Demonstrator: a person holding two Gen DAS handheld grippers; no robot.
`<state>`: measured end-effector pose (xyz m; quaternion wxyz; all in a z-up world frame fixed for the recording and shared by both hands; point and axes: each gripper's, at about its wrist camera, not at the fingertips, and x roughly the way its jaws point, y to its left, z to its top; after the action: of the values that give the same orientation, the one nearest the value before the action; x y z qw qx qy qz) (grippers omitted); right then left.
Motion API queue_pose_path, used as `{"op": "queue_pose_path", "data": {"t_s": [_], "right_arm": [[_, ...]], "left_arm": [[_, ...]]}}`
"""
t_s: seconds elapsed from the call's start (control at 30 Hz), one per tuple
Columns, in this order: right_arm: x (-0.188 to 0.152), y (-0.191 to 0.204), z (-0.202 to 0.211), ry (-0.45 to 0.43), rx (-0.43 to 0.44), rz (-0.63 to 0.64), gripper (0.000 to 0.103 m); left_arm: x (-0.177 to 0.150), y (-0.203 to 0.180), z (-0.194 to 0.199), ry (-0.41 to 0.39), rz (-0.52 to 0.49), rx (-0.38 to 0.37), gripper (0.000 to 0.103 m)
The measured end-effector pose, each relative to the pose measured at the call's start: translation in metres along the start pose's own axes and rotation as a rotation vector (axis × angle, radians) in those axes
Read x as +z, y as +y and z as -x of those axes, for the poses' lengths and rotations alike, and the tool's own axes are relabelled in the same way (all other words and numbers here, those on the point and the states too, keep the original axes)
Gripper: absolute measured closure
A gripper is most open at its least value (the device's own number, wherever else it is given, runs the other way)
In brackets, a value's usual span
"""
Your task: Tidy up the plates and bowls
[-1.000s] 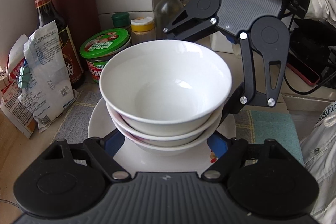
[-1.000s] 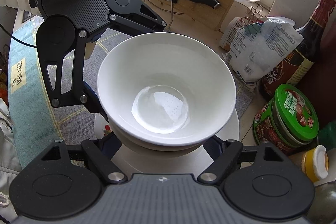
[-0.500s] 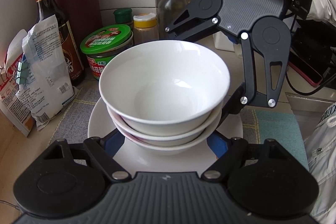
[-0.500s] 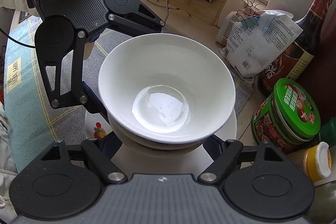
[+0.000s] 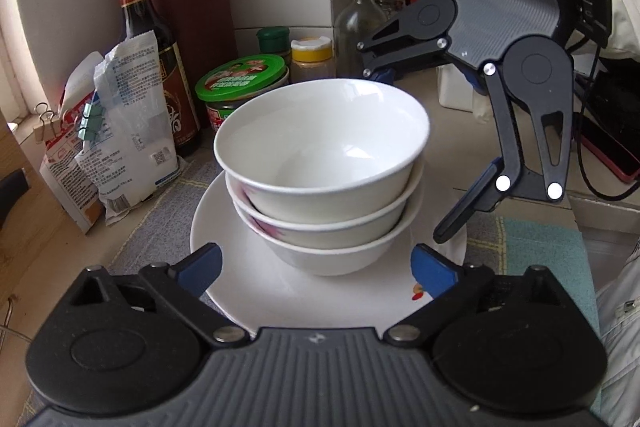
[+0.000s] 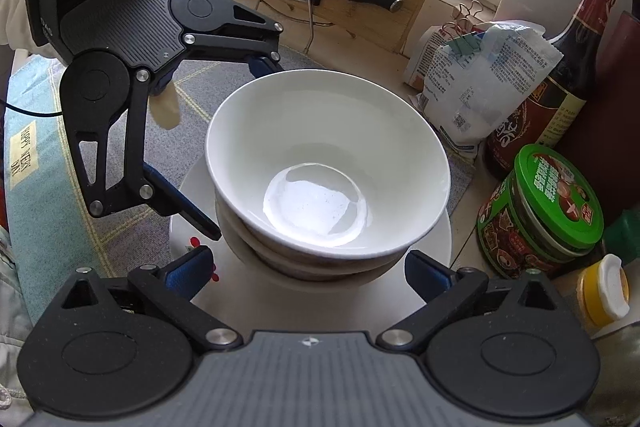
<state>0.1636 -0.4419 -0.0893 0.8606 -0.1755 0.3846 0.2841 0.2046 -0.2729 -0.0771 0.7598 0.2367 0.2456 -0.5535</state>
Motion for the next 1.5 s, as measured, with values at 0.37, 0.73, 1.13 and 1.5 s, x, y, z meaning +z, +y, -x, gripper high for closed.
{"op": "queue_pose_path", "data": {"t_s": [0.37,0.73,1.13,1.5], "right_arm": [[0.002,0.041,0.041,-0.028,-0.259,-0.303,0.0],[-0.019,0.108,0.064,-0.028,-0.5,-0.813,0.0],[-0.016,0.158,0.095,-0.09,-0.631,-0.927,0.0],[-0.005,0.174,0.094,-0.114,-0.639,-0.926,0.0]], "left_arm": [[-0.007,-0.021,0.091,-0.249,0.148,0.203,0.001],[-0.01,-0.052,0.137,-0.126,0.329,0.349,0.001],[-0.009,-0.06,0.16,-0.016,0.407,0.434,0.001],[-0.01,-0.059,0.165,0.003,0.435,0.445,0.001]]}}
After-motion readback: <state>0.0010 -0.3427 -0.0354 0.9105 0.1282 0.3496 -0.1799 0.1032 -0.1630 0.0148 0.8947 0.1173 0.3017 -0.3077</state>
